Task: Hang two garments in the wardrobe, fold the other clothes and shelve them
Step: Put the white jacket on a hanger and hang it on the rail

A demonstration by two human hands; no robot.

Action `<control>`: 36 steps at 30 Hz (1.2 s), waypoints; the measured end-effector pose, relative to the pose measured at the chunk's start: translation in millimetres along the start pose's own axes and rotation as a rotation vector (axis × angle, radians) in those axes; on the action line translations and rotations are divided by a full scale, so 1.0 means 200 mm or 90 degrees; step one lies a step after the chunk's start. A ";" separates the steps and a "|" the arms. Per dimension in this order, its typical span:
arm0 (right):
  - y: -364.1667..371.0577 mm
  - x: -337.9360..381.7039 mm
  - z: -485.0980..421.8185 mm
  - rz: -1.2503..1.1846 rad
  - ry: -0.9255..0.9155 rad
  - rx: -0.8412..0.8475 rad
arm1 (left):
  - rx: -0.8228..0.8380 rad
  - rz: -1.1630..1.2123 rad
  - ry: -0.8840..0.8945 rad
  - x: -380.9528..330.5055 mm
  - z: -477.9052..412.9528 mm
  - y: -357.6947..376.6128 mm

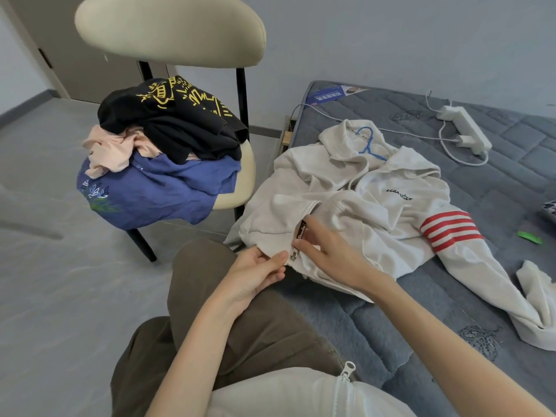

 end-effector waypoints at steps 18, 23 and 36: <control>-0.06 0.06 -0.03 -0.076 0.077 -0.014 | 0.021 -0.114 0.083 0.02 0.07 0.07; -0.02 0.01 -0.02 -0.072 0.115 -0.121 | -0.038 -0.106 0.092 0.04 0.06 0.05; -0.14 -0.16 -0.07 -0.022 0.180 -0.321 | -0.095 -0.137 0.066 0.01 0.10 0.00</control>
Point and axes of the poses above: each hand's wrist, its own z-axis away from the middle knuckle, its own y-axis out of the palm, x = y × z, the point moved 4 cm from there along -z, towards the middle knuckle, and after that the axes turned 14 degrees about -y, right-handed, at the moved point
